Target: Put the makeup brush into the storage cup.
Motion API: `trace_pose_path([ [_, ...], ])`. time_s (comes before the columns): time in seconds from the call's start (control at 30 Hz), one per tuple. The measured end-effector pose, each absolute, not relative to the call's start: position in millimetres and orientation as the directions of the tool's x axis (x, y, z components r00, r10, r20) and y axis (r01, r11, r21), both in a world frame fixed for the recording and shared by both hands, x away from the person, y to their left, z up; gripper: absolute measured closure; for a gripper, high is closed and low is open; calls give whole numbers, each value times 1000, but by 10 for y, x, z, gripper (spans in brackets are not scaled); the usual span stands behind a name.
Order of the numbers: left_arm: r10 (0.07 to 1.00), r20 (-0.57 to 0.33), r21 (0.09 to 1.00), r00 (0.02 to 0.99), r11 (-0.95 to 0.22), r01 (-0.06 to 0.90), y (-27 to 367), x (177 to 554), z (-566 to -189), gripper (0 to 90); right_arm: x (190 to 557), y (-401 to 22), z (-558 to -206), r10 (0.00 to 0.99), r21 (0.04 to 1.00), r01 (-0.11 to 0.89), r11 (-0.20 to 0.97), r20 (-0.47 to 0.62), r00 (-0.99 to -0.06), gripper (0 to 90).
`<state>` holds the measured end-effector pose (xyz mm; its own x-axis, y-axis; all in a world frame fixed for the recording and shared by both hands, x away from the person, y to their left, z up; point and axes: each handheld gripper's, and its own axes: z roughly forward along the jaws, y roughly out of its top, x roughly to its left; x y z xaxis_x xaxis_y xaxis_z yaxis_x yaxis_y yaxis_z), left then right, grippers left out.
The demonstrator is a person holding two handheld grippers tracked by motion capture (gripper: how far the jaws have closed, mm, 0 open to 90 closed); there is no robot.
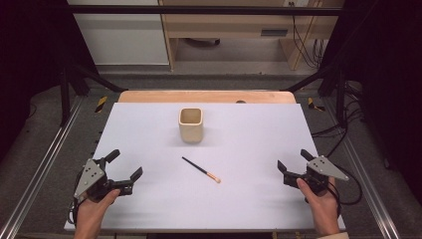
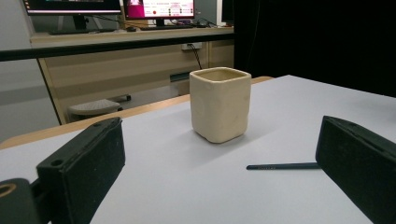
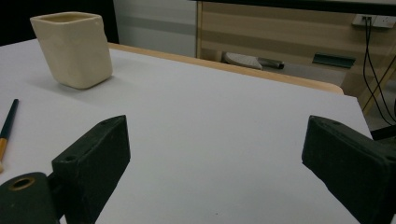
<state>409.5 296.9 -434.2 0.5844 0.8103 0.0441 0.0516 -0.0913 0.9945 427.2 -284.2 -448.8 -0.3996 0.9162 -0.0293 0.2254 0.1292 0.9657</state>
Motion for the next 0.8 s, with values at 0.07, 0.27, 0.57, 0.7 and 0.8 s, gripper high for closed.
trace_pose_path([
  [0.07,811,48,995,583,-92,47,2976,4085,-4340,8,4266,-2838,-4485,916,966,226,125,-25,-399,69],
  [0.27,806,48,996,589,-83,31,2979,4076,-4331,8,4250,-2844,-4467,917,971,211,110,-17,-399,58],
  [0.57,795,54,996,604,-83,20,2945,4075,-4330,4,4215,-2835,-4404,899,984,147,97,-23,-437,34],
  [0.7,795,58,996,604,-91,23,2932,4070,-4333,4,4215,-2732,-4347,889,979,166,118,-30,-456,42],
  [0.8,797,61,995,601,-95,25,2934,4057,-4336,4,4227,-2589,-4243,867,970,184,162,-51,-496,60],
])
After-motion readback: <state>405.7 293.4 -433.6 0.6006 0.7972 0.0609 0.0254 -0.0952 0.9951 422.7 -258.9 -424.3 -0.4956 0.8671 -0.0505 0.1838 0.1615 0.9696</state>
